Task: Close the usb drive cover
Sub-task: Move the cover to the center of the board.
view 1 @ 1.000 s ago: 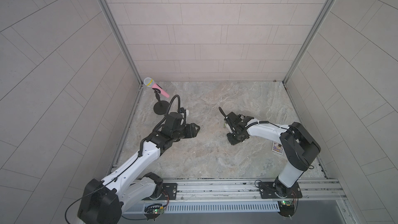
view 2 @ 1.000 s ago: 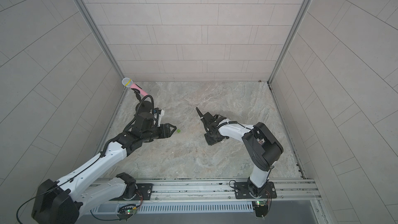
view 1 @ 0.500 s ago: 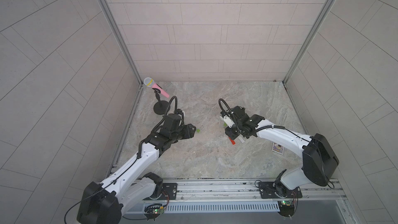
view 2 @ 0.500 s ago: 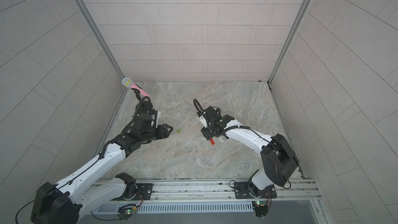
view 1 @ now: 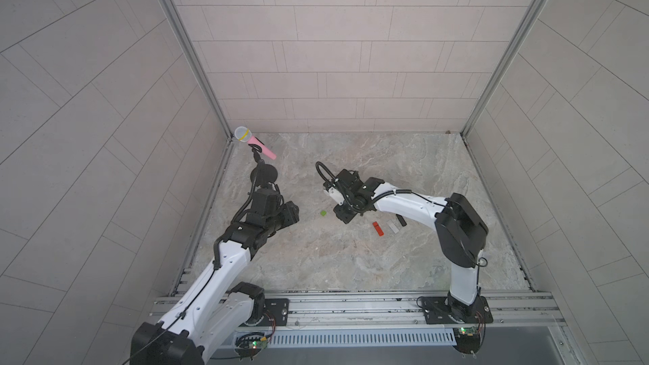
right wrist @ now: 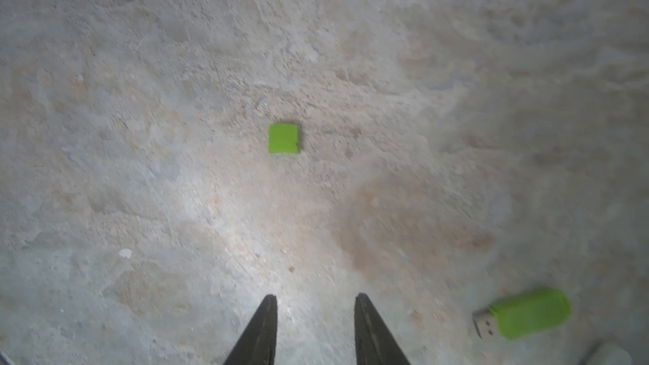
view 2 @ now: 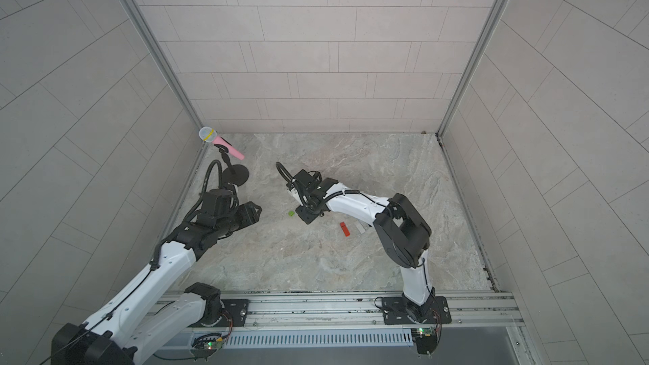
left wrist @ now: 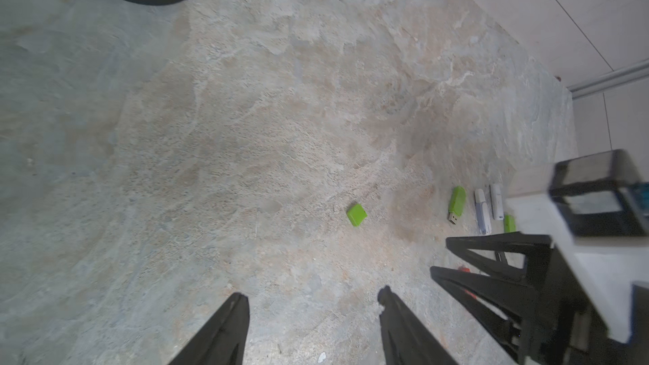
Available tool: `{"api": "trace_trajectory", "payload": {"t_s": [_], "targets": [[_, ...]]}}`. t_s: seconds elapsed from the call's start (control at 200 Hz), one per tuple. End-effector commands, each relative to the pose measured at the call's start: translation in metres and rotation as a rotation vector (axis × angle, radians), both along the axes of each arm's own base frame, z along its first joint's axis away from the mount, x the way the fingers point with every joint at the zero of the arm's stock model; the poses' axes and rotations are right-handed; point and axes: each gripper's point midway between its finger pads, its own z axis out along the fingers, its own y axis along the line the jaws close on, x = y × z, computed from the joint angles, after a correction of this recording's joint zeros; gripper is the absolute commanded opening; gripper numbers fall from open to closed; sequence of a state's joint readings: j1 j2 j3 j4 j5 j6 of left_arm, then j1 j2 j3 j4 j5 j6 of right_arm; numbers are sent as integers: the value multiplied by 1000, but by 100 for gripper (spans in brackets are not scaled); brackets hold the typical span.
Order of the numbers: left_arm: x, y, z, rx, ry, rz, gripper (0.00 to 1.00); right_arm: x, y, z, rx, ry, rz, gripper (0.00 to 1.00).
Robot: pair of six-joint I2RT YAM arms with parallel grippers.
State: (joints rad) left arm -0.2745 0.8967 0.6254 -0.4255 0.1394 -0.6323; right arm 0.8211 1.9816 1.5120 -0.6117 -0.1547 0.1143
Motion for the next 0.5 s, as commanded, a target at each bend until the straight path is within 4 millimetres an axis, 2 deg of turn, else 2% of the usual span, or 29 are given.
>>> {"api": "trace_trajectory", "payload": {"t_s": [0.0,0.11,0.23,0.49], "targets": [[-7,15,-2,38,11,63,67,-7,15,-10,-47,59,-9,39],[-10,22,2,53,-4,86,68,2,27,-18,-85,54,-21,40],[-13,26,4,63,-17,94,69,15,30,-24,-134,37,-54,42],[-15,26,4,62,-21,94,70,24,39,-35,-159,46,-58,44]]}}
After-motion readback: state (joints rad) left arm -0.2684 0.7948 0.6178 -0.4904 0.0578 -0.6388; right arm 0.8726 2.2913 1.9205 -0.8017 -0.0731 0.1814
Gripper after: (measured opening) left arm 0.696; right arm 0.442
